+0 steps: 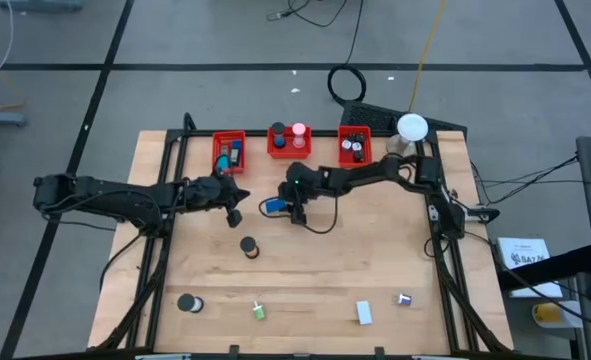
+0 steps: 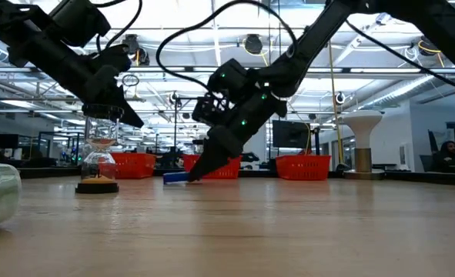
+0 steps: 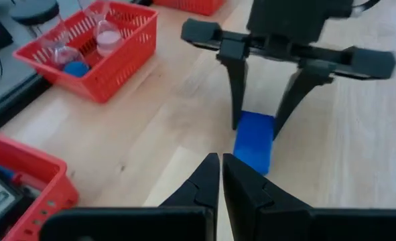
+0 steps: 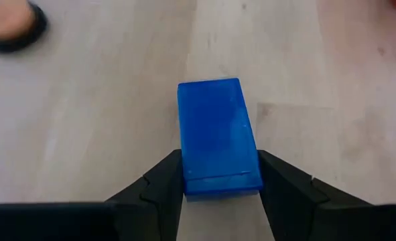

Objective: Pick & Place Office items
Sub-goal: Put the blue timer into the left orange basket

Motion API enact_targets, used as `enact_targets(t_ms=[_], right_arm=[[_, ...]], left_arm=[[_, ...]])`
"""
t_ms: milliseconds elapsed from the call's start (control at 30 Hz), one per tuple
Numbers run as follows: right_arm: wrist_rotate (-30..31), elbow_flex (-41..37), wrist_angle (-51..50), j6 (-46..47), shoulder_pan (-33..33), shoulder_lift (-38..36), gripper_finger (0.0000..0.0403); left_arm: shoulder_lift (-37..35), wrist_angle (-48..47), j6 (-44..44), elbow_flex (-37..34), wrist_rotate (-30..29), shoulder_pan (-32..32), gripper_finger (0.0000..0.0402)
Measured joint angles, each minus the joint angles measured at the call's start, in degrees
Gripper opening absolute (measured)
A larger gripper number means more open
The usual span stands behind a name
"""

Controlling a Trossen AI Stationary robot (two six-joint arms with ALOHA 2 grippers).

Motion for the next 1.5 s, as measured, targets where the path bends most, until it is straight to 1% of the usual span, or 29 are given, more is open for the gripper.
enact_targets(t_ms=[100,200,367,400,500,600,667,767,867,1033,1100,1133,1200,1300,1367,1433,1500], right_arm=[[-0.3,0.2,0.4,-1.9,-0.2,0.5,0.0156],[1.0,0.3,0.9,-4.2,0.7,1.2,0.0172],[8.0,0.3,0.9,-5.4,2.2,0.8,0.0212],[9.3,0.3,0.3,-5.5,2.5,0.1,0.0219],[9.5,0.2,-2.1,-6.3,3.1,-3.1,0.0234],[9.5,-0.1,-5.8,-9.0,3.6,-7.7,0.0238],[9.4,-1.6,-6.3,-9.9,3.7,-10.0,0.0227],[9.4,-6.5,-5.8,-7.8,3.7,-13.3,0.0187],[9.7,-13.2,0.6,-5.5,3.5,-16.6,0.0131],[9.5,-24.5,10.4,-0.6,3.7,-22.8,0.0035],[9.5,-28.8,13.8,0.6,3.7,-25.7,0.0009],[9.5,-30.7,15.3,0.6,3.7,-27.1,0.0006],[9.6,-34.1,17.2,1.0,3.7,-30.4,0.0013],[9.4,-38.1,21.6,2.1,3.1,-34.1,0.0021],[9.4,-39.9,24.2,2.1,2.8,-36.1,0.0019],[9.4,-41.3,24.9,2.1,2.6,-37.8,0.0014],[9.4,-42.0,25.2,2.1,2.5,-38.6,0.0006]], left_arm=[[0.0,-0.5,-0.9,0.0,0.0,0.0,0.0021],[0.1,-1.0,-1.5,0.0,0.0,0.0,0.0021],[0.1,-0.8,-1.5,0.0,0.1,0.0,0.0021],[0.1,-0.7,-1.5,0.0,0.1,0.0,0.0021],[0.1,-0.6,-1.9,0.0,0.3,0.0,0.0021],[0.1,0.1,-2.0,0.0,3.1,0.0,0.0021],[0.1,1.4,-2.5,0.0,4.7,0.0,0.0021],[0.1,3.3,-4.3,0.0,5.6,-0.1,0.0021],[0.1,5.8,-4.9,0.0,6.1,-0.1,0.0021],[0.1,14.9,-5.3,0.0,8.5,-0.1,0.0021],[0.1,15.8,-6.2,0.0,8.5,-0.1,0.0021],[0.1,15.5,-6.4,0.0,7.9,-0.1,0.0021],[1.3,14.6,-6.5,0.0,6.3,-0.1,0.0021],[3.7,13.7,-6.9,0.3,2.4,-0.2,0.0022],[6.0,11.8,-6.3,1.9,2.8,-0.1,0.0022],[8.5,9.7,-6.2,3.8,4.6,-0.2,0.0024],[11.6,8.6,-5.8,6.4,6.1,-0.2,0.0034]])
